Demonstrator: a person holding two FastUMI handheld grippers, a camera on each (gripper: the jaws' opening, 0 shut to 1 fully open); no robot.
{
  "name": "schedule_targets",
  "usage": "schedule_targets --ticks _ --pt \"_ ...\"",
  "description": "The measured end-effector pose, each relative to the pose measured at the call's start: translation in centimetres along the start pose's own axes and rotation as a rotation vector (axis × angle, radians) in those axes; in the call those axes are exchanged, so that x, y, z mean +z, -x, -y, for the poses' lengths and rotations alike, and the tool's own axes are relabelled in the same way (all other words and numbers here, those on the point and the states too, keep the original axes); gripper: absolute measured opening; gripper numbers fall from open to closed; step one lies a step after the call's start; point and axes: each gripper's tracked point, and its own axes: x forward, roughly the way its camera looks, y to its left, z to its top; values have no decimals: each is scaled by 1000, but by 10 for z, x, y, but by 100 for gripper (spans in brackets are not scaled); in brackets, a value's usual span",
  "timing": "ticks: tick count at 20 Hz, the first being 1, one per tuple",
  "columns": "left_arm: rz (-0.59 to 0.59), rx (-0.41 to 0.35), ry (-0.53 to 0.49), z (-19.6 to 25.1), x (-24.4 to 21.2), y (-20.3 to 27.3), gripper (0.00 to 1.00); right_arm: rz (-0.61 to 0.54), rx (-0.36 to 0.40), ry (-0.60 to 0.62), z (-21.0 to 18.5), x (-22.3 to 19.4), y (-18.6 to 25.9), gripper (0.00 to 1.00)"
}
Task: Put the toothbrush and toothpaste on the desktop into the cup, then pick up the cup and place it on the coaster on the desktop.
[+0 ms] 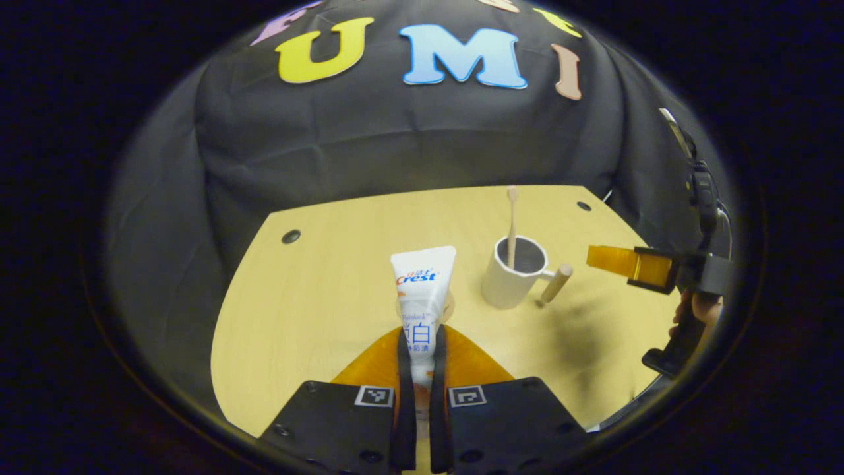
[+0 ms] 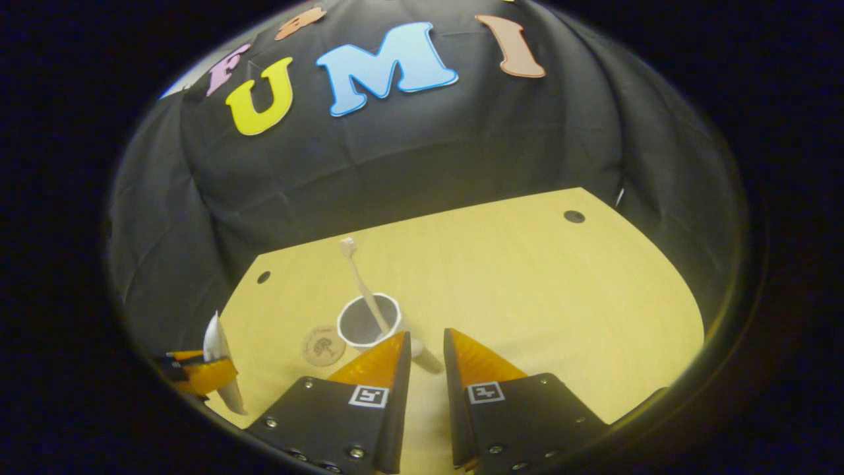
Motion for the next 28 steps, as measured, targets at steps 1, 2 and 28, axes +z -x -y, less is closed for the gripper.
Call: schedule_targets --ticks 1,2,28 --pt "17 -22 -24 11 11 -7 16 -1 -19 -5 11 -2 6 29" --pt "31 -42 -48 22 22 -15 16 -3 -39 -11 22 -4 12 29" --pt "290 -162 -182 129 115 -131 16 -102 -322 -133 163 -41 91 29"
